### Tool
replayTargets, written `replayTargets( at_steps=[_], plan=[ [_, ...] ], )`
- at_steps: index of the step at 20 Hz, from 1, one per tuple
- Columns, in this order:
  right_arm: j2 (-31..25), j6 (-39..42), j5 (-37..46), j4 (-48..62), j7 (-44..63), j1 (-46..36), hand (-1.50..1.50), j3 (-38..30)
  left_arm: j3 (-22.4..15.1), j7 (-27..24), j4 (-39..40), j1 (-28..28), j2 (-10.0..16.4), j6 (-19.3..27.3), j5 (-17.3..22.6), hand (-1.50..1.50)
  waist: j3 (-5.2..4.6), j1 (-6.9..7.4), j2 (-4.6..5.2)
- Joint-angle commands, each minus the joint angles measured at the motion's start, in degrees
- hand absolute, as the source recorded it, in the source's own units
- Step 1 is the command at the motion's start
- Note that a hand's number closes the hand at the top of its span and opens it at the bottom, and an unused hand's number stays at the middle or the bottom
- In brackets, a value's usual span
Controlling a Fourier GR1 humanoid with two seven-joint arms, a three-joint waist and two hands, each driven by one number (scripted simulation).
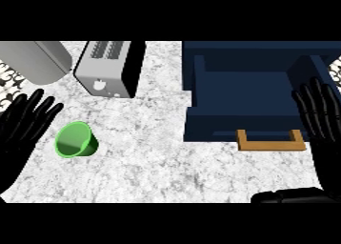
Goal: Pick up the cup, place it into the drawer and close the drawer
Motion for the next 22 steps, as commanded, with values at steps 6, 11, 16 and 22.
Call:
replayTargets(
  at_steps=[6, 11, 16, 22],
  plan=[
    [-0.4, 2.3, -1.1, 9.8, 0.9, -7.2, -1.50, -0.1, 8.2, 1.6, 27.1, -9.2, 11.1, -17.7, 15.1, -1.50, 0.12, -0.31, -0.05],
    [-1.7, 3.7, -3.4, 10.0, 3.3, -10.4, -1.50, -2.8, 8.3, -4.9, 40.2, -14.6, 8.4, -20.2, 2.7, -1.50, 0.12, -0.45, -0.19],
    [-3.2, 4.2, -4.7, 11.8, 4.0, -13.8, -1.50, -5.7, 9.8, -16.1, 50.8, -15.8, 8.7, -23.9, -9.4, -1.50, 0.10, -0.39, -0.16],
    [-1.8, 3.8, -2.3, 12.0, 1.2, -13.0, -1.50, -4.2, 8.1, -30.8, 67.6, -22.0, 8.2, -20.2, -22.9, -1.50, 0.06, -0.80, -0.04]
  ],
)
